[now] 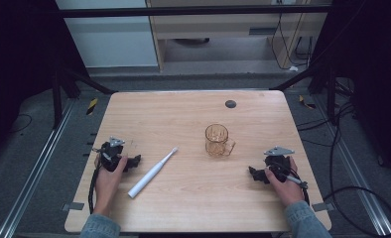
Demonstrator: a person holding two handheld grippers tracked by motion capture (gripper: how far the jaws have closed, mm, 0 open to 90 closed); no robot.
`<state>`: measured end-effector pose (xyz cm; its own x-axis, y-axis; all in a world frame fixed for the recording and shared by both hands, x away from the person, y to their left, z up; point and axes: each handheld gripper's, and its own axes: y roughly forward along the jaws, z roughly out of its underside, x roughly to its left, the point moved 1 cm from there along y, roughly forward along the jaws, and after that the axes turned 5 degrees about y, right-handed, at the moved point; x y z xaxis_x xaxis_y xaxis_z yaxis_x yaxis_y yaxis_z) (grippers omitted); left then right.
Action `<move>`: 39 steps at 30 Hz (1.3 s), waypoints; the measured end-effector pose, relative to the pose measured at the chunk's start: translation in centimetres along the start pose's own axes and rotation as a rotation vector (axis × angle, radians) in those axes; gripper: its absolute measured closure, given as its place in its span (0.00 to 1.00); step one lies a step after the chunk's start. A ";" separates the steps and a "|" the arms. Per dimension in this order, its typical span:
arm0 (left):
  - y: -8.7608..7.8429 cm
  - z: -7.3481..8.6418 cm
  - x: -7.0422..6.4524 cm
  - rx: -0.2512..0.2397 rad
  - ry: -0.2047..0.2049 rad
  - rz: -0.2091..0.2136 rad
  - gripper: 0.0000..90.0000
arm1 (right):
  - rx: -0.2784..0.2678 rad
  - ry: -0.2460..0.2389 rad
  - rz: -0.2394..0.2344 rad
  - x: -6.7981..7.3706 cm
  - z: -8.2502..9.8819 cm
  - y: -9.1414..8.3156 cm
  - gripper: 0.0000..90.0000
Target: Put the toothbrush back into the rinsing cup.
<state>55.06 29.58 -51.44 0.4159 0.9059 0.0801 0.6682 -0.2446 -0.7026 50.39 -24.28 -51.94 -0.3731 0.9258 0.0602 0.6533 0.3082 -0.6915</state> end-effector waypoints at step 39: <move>-5.8 -1.9 -4.9 0.085 0.114 0.042 0.09 | 0.000 0.000 0.000 0.0 0.0 0.0 0.00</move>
<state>50.31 25.90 -46.47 0.5131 0.8490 0.1260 0.5960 -0.2468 -0.7642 50.39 -24.28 -51.94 -0.3731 0.9258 0.0601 0.6534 0.3082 -0.6914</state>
